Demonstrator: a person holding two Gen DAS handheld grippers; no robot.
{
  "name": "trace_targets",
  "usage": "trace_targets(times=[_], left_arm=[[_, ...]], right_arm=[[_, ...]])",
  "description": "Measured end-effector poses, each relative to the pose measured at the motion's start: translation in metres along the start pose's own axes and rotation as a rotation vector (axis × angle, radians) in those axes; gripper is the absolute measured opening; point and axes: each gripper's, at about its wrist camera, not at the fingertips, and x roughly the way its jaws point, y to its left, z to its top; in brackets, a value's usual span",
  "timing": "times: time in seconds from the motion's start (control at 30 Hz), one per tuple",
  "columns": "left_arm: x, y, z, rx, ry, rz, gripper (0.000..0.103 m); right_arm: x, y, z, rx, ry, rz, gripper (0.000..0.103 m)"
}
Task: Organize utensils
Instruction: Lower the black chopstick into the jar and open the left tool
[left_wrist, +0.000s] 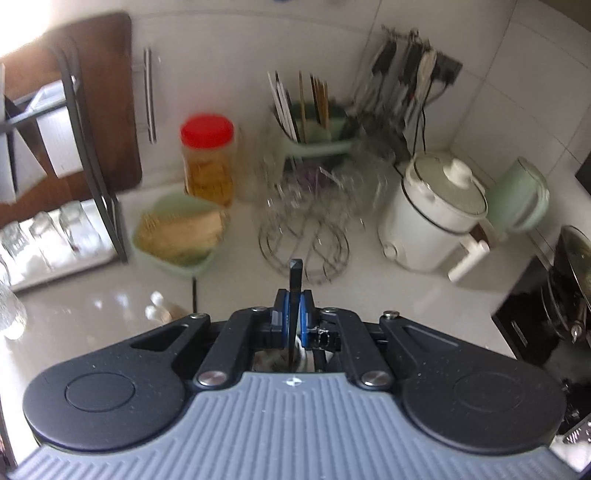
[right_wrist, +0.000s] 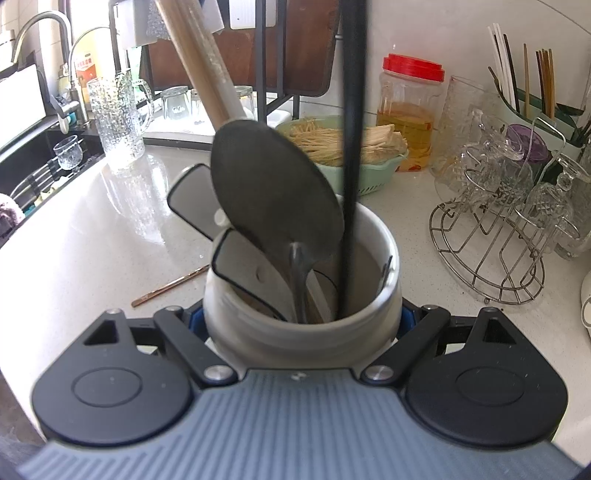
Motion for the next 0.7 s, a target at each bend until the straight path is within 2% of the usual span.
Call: trace_targets(times=[0.3,0.57,0.63,0.7], left_arm=[[0.02,0.012,0.004,-0.041,0.105,-0.027,0.006],[0.019,0.023,0.01,-0.078,0.127,-0.045,0.007],[0.017,0.025,0.011,-0.091,0.133,-0.086,0.007],[0.011,0.025,0.01,-0.115,0.104,-0.112,0.007]], right_arm=[[0.001,0.0,0.001,0.0,-0.008,-0.003,0.092],[0.001,0.001,0.001,0.003,-0.007,-0.008,0.092],[0.002,0.001,0.001,0.007,-0.006,-0.011,0.092],[0.002,0.001,0.002,0.009,-0.005,-0.014,0.092]])
